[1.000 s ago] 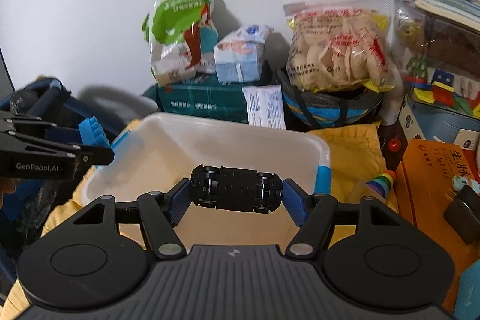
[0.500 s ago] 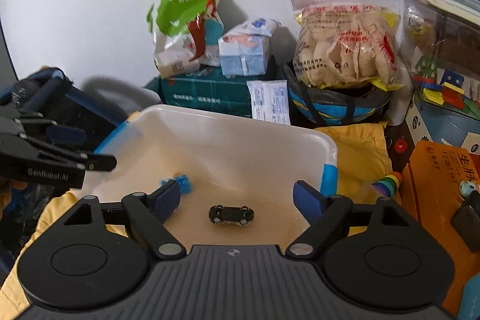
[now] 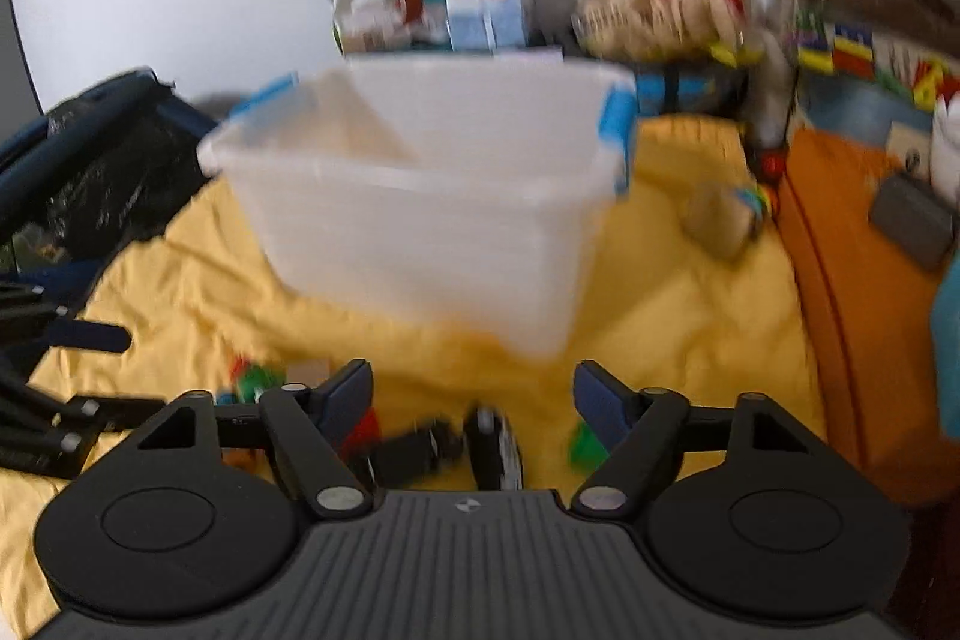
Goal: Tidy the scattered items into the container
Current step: 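Return both tools to the toys and grasp the white police car with the right tool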
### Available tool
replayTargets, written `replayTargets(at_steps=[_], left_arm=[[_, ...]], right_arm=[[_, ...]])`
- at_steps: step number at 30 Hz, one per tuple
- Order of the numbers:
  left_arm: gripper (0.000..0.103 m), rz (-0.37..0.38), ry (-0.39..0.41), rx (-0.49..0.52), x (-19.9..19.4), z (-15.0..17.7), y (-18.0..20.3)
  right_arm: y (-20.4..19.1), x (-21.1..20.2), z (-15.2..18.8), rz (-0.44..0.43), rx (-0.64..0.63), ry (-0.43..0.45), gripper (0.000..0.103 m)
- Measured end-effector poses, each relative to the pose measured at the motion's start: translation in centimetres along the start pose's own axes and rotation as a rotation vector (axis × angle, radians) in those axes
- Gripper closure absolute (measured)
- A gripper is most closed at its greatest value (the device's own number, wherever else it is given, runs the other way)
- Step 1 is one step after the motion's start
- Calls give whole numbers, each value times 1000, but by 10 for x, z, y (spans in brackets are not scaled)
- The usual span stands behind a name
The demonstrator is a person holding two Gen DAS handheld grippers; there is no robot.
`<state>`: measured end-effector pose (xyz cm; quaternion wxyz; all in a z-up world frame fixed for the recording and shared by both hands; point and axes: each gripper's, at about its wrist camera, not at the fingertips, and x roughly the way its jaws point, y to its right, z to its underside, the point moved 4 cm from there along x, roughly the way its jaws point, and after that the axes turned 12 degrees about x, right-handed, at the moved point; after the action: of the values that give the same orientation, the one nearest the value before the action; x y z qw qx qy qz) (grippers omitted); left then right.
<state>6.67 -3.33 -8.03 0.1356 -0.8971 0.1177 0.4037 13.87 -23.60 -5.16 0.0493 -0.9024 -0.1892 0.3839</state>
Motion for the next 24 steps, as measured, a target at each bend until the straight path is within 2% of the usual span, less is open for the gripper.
replayTargets(at_steps=[3, 6, 9, 15, 24], left_arm=[[33, 17, -15, 43, 7, 9, 20], [36, 44, -24, 55, 15, 14, 37], [42, 40, -40, 89, 25, 19, 48], [65, 45, -87, 66, 43, 29, 52], [65, 41, -76, 77, 49, 24, 51]], right_arm=[[5, 8, 14, 7, 7, -35, 34], [6, 11, 26, 17, -4, -50, 35], [7, 16, 34, 24, -5, -63, 37], [8, 29, 41, 28, -25, -78, 39], [10, 50, 43, 46, -49, -94, 42]])
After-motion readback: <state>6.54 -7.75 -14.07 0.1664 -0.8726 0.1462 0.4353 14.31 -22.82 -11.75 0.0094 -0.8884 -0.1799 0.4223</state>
